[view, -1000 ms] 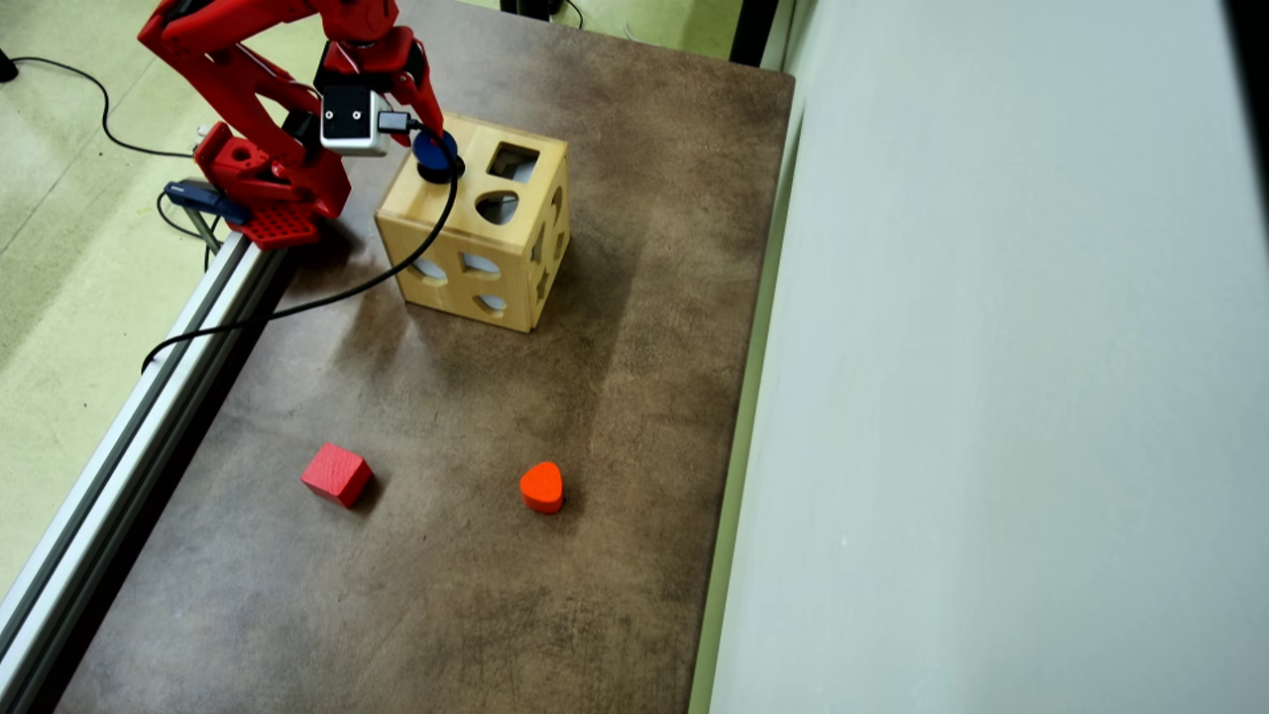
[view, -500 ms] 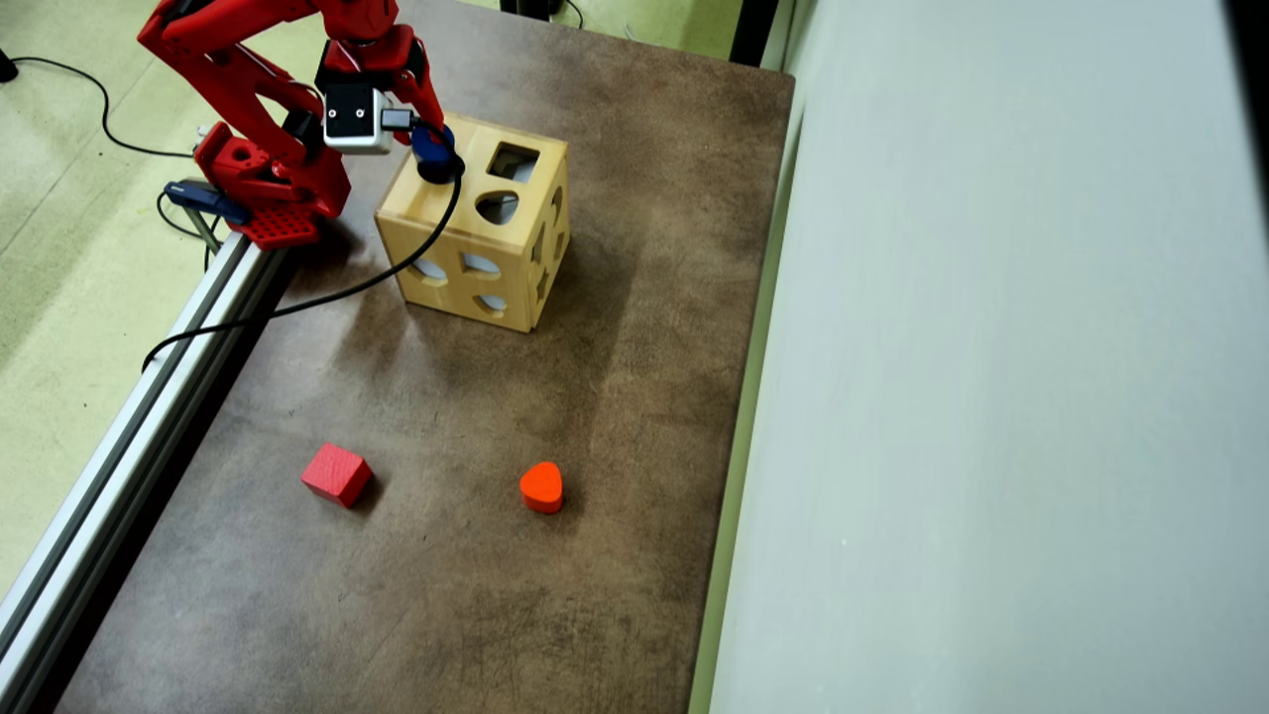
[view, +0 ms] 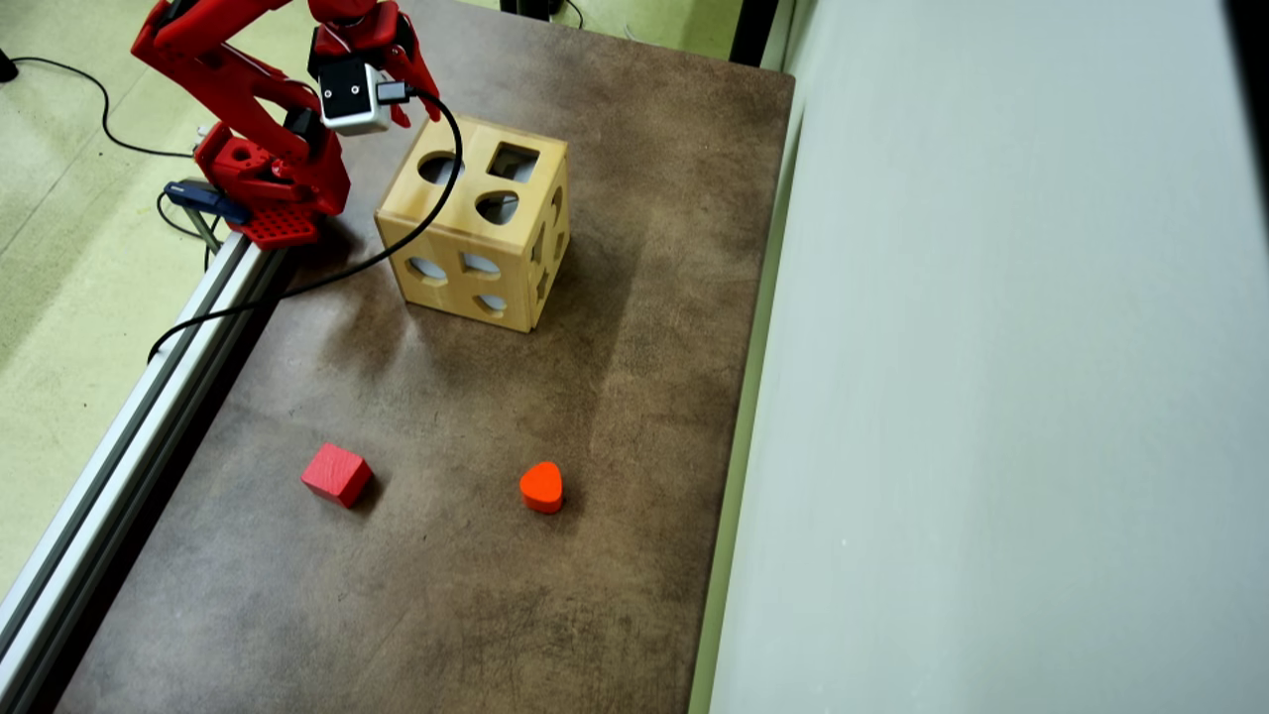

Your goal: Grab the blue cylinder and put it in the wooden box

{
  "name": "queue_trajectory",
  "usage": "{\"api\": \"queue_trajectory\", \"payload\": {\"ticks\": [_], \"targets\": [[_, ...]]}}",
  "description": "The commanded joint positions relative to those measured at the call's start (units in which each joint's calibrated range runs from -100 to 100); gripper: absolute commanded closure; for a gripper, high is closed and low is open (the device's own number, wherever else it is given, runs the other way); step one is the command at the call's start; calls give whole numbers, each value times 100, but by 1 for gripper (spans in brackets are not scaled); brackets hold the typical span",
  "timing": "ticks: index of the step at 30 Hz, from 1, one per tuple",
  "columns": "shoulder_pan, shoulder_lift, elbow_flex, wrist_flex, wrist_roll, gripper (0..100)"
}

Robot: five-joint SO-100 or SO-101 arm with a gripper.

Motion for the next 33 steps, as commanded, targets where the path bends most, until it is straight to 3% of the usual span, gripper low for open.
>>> {"api": "queue_trajectory", "payload": {"ticks": [1,9,14,33], "targets": [[-28,-140,-20,-15,29,87],[730,-1049,-92,-15,-20,87],[1346,-1278,-128,-31,0,96],[1525,-4318,382,-15,0,99]]}}
